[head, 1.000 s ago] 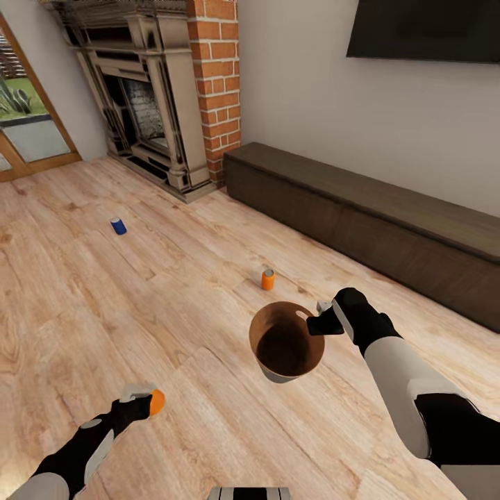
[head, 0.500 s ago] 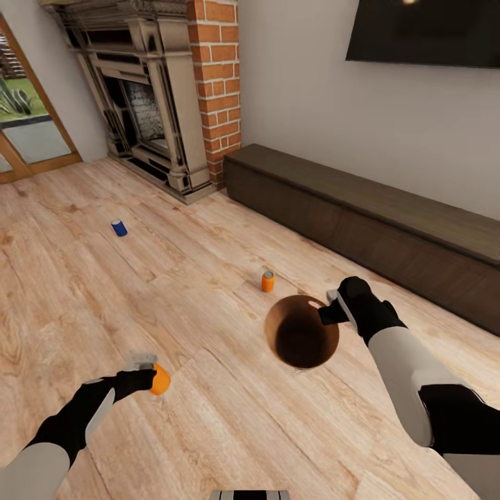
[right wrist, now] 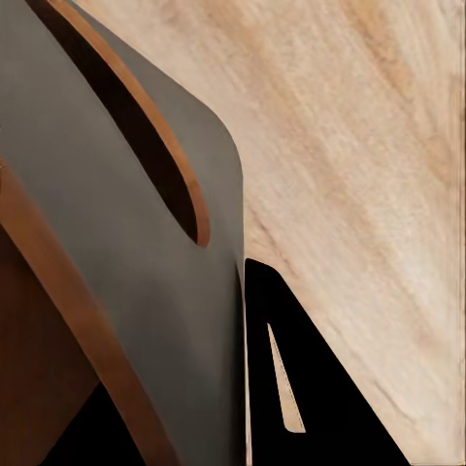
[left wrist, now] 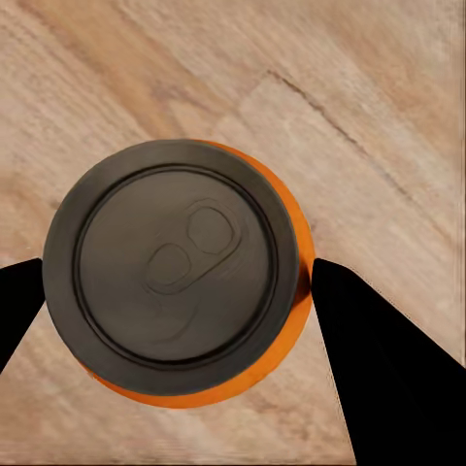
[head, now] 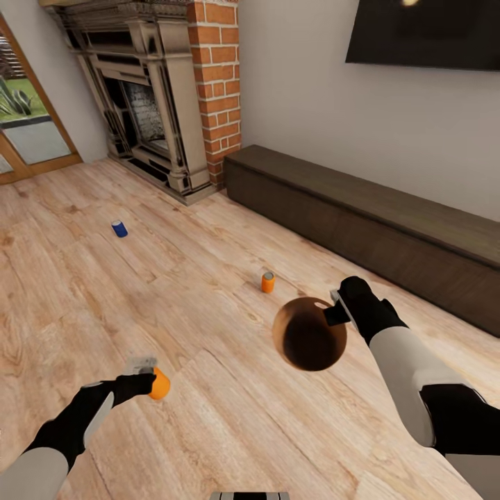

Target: Put the three can of soda from the living room inside the tash can in the kitchen.

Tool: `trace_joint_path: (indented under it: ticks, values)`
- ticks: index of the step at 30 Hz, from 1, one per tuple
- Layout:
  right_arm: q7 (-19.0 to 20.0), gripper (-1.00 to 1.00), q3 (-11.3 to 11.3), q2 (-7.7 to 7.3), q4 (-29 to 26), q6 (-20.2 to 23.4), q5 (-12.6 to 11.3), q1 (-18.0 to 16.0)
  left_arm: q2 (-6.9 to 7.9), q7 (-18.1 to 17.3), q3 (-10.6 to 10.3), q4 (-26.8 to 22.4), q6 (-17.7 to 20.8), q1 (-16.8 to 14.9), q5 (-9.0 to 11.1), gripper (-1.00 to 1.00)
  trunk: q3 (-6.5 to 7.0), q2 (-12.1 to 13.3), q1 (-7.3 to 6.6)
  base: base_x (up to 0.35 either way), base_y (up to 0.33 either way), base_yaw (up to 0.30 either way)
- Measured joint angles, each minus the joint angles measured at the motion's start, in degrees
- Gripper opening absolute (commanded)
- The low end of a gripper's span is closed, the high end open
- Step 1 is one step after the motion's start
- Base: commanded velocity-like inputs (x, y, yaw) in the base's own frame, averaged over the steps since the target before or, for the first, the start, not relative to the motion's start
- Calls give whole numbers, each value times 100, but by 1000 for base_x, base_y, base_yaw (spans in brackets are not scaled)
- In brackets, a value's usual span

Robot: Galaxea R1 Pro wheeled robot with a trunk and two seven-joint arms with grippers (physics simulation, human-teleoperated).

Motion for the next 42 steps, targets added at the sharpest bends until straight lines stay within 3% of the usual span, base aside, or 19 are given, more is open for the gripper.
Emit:
trace_joint_path:
  ticks: [6,7,8,10,13,14,15,18,21,23,24,28,31,32,33,36,38,40,42]
  values:
    - [63,-100,219,-71,9,0,126,-5,0,-170,74,-89,203,194,-15,-100,107,241,-132,0,0,0]
    - [108,-100,232,-76,19,-9,123,-17,9,-634,89,-92,315,459,46,-100,127,281,-154,0,0,0]
    - [110,-100,233,-77,19,-12,7,-21,16,-720,88,-64,314,619,-52,-100,142,321,-175,0,0,0]
    - [111,-100,240,-78,38,-15,-498,-27,37,-923,100,-97,339,601,-1,-100,179,401,-220,0,0,0]
    - [137,-100,230,-53,61,6,-1883,-30,80,-1036,105,-186,359,526,26,-100,234,521,-286,0,0,0]
    - [160,-100,216,-51,59,0,-2113,-33,86,-1044,104,-210,372,484,21,-100,252,561,-308,0,0,0]
    - [154,-100,217,-50,61,4,-2067,-33,93,-1050,105,-238,397,437,23,-100,270,601,-330,0,0,0]
    - [227,-100,258,-66,79,-44,-1101,-32,150,-1065,108,-412,614,200,31,-100,323,722,-395,0,0,0]
    - [514,-100,265,-77,86,-32,-1331,-32,246,-1073,109,-687,944,-184,41,-100,378,842,-461,0,0,0]
    - [622,-100,246,-74,82,4,-1882,-33,302,-1074,108,-861,1100,-414,34,-100,414,922,-506,0,0,0]
    - [630,-100,243,-74,81,4,-1921,-34,325,-1074,106,-896,1143,-485,24,-100,432,962,-528,0,0,0]
    - [607,-100,288,-81,87,-58,-1190,-33,505,-1257,113,-1016,1474,-1031,89,-100,503,1123,-615,0,0,0]
    - [654,-100,280,-45,214,3,-1605,-32,591,-2073,101,-1017,2079,-1754,137,-100,557,1243,-681,0,0,0]
    - [661,-100,272,-34,347,6,-1751,-38,620,-2487,78,-1004,2354,-2042,37,-100,574,1284,-702,0,0,0]
    - [667,-100,274,-25,554,5,-1761,-86,671,-3192,51,-1009,2793,-2615,113,-100,592,1324,-725,0,0,0]
    - [644,-100,288,-21,752,-35,-1327,-161,720,-3905,-49,-1018,3097,-3111,64,-100,647,1444,-791,0,0,0]
    - [651,-100,285,-13,864,-34,-1347,-193,750,-4703,-548,-1007,3444,-3748,-25,-100,683,1524,-835,0,0,0]
    - [735,-100,271,2,964,-9,-1535,-219,748,-5611,-1379,-1052,3747,-4328,-135,-100,719,1604,-879,0,0,0]
    - [789,-100,259,10,991,0,-1626,-238,729,-6106,-1835,-1104,3864,-4588,-199,-100,755,1684,-923,0,0,0]
